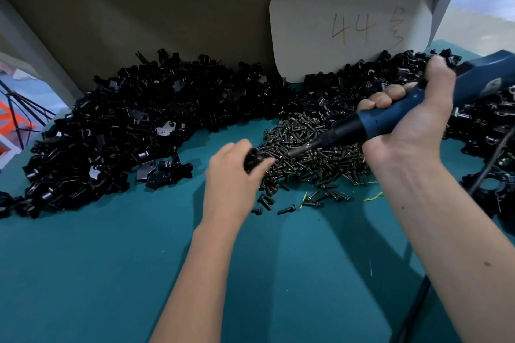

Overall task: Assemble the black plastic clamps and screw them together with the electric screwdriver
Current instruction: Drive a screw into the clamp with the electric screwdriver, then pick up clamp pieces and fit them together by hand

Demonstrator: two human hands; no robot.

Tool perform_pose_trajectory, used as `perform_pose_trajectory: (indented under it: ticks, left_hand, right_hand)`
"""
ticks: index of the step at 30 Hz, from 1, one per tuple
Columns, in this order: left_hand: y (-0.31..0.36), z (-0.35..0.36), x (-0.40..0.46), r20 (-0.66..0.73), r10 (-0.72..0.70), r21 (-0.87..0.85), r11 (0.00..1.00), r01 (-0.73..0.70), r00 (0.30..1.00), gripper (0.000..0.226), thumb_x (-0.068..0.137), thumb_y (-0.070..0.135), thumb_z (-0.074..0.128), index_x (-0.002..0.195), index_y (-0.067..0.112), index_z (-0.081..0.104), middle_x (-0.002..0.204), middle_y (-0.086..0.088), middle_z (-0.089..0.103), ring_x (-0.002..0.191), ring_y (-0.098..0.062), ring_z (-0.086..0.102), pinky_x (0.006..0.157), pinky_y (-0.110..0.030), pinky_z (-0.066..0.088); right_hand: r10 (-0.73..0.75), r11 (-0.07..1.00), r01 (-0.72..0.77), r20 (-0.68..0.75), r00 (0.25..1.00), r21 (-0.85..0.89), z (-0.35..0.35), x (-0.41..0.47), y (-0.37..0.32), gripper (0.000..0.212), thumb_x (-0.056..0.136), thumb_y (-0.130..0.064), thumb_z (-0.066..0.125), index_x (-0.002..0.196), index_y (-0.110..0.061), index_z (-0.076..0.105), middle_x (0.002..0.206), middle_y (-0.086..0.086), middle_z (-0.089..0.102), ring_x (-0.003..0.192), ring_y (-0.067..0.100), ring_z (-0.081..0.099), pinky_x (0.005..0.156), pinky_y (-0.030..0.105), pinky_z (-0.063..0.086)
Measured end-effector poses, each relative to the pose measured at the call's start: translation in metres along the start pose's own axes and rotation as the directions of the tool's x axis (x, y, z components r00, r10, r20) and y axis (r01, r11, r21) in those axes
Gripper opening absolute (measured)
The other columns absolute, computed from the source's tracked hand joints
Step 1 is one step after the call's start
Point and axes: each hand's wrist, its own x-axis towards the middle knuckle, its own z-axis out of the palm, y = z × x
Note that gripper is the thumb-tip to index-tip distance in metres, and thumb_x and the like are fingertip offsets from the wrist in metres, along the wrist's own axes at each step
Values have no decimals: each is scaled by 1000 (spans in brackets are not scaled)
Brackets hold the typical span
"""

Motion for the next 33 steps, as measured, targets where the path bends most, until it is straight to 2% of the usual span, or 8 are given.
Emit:
perform_pose_trajectory:
  ticks: [3, 5, 7, 10, 14, 21, 29, 33]
  left_hand:
    - [-8, -11, 6, 54, -342, -505, 801, 321, 938, 45, 93, 48, 72, 74, 18, 44, 60, 6, 46, 53, -17, 38, 47, -29, 34]
    - [-1, -13, 6, 338, -423, -839, 269, 473, 841, 43, 97, 50, 66, 79, 19, 43, 61, 5, 41, 46, -11, 31, 34, -21, 26]
    - [5, -12, 6, 528, -352, -841, -90, 534, 773, 44, 102, 53, 54, 78, 19, 43, 64, 2, 41, 42, -5, 30, 28, -16, 22]
    - [6, -11, 8, 614, -285, -790, -232, 568, 736, 38, 108, 44, 42, 81, 17, 38, 66, 0, 37, 41, -3, 29, 27, -14, 21]
    - [8, -12, 9, 605, -285, -797, -223, 562, 744, 34, 109, 38, 38, 84, 16, 36, 67, -1, 37, 42, -4, 29, 28, -14, 21]
    - [13, -9, 8, 562, -357, -822, -138, 553, 746, 30, 109, 37, 38, 90, 14, 38, 65, -2, 41, 46, -7, 30, 32, -16, 21]
    - [33, 6, 3, 179, -380, -754, 539, 375, 907, 24, 103, 38, 49, 87, 21, 54, 65, 10, 57, 57, -14, 53, 45, -26, 38]
    - [52, 14, -5, -53, -83, -535, 844, 42, 995, 19, 92, 45, 63, 99, 30, 53, 89, 15, 62, 85, -14, 62, 77, -42, 55]
  right_hand:
    - [56, 998, -56, 30, 998, -1, -1, 6, -6, 39, 92, -48, 75, 81, -19, 50, 64, -5, 51, 50, 11, 47, 57, 25, 46]
    - [98, 990, -98, -12, 995, -105, -5, 8, 0, 44, 89, -48, 79, 101, -17, 50, 65, -4, 53, 51, 11, 50, 57, 26, 49]
    - [140, 946, -141, -23, 990, -293, -10, 8, 11, 45, 91, -38, 80, 113, -13, 50, 69, 0, 56, 53, 13, 53, 55, 28, 51]
    - [178, 810, -146, 1, 984, -568, -17, 9, 25, 46, 91, -12, 76, 126, -6, 46, 91, 9, 58, 56, 16, 60, 58, 34, 57]
    - [184, 611, -35, 99, 978, -791, -22, 2, 38, 37, 91, 1, 70, 113, -16, 45, 116, 15, 57, 77, 24, 66, 62, 31, 61]
    - [13, -16, 332, 332, 943, -943, -29, -10, 51, 49, 83, -44, 85, 111, -17, 54, 96, -3, 63, 82, 14, 63, 63, 29, 49]
    - [43, -277, 315, 316, 948, -908, -29, -6, 42, 60, 84, -47, 83, 123, -11, 55, 125, 8, 55, 92, 16, 39, 79, 30, 36]
    - [76, -72, 395, 390, 918, -916, -17, -6, 19, 25, 91, -41, 76, 105, -22, 68, 93, -2, 68, 77, 12, 59, 70, 28, 43]
